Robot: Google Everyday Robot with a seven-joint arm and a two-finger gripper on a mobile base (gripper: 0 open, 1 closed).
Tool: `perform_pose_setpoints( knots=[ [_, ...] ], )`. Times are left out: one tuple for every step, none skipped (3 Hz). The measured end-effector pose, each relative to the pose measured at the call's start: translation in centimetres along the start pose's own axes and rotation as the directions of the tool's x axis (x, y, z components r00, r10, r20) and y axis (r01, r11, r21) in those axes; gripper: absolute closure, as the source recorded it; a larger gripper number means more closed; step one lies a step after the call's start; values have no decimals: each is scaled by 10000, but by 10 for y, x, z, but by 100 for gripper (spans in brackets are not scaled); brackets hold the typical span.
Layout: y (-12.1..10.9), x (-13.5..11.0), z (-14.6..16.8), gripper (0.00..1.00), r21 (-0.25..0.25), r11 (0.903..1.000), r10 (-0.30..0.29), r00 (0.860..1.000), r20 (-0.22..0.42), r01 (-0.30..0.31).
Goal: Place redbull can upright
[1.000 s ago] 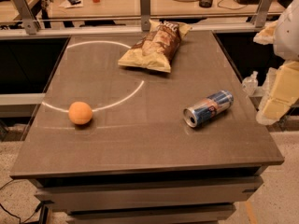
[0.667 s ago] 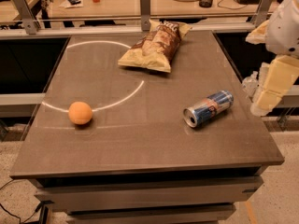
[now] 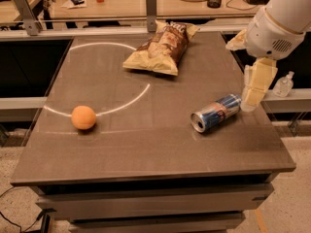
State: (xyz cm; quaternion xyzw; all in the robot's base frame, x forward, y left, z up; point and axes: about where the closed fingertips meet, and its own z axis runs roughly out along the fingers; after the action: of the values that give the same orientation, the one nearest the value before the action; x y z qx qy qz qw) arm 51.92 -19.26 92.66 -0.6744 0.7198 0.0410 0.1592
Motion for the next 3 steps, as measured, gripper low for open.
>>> perform_pose_setpoints(
  knots=[
    [-3, 2, 21, 0, -12, 9994, -349, 9987, -371, 349],
    [-2, 6, 43, 0, -10, 9964, -841, 9939, -707, 842],
    [7, 5, 54, 0, 80, 9857, -1674, 9839, -623, 1682]
  ],
)
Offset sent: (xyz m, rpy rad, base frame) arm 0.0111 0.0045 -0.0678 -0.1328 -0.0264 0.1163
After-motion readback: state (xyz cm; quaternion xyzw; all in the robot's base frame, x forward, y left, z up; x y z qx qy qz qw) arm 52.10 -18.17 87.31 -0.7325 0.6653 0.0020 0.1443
